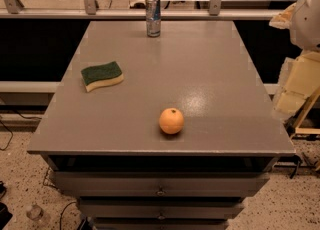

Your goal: Move orange near redbull can

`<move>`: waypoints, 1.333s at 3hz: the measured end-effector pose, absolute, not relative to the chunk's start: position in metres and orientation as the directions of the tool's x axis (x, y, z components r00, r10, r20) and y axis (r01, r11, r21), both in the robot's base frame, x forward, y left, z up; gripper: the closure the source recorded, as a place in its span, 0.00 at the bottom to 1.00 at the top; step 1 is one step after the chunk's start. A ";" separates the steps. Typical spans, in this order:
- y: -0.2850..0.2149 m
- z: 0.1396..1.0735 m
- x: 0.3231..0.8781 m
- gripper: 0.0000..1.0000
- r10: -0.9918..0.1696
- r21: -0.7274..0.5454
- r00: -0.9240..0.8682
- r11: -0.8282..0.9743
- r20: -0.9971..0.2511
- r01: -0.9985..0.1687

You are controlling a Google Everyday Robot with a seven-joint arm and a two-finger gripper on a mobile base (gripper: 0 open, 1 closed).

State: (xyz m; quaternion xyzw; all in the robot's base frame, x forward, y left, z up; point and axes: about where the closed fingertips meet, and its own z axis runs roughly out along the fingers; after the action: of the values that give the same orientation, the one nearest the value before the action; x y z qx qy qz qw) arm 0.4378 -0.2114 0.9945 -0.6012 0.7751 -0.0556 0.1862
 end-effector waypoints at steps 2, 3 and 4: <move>-0.212 0.994 0.438 0.00 -0.941 -0.301 -0.213 0.290 -0.263 -0.908; -0.230 0.974 0.440 0.00 -0.896 -0.269 -0.237 0.351 -0.377 -0.897; -0.239 0.948 0.445 0.00 -0.806 -0.217 -0.235 0.405 -0.543 -0.888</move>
Offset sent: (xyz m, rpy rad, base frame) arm 0.0002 -0.0040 -0.0046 0.1059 0.0087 -0.0159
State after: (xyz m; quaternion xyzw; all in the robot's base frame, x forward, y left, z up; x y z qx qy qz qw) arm 0.4452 -0.2392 0.9482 -0.5410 0.7829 0.0682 0.2996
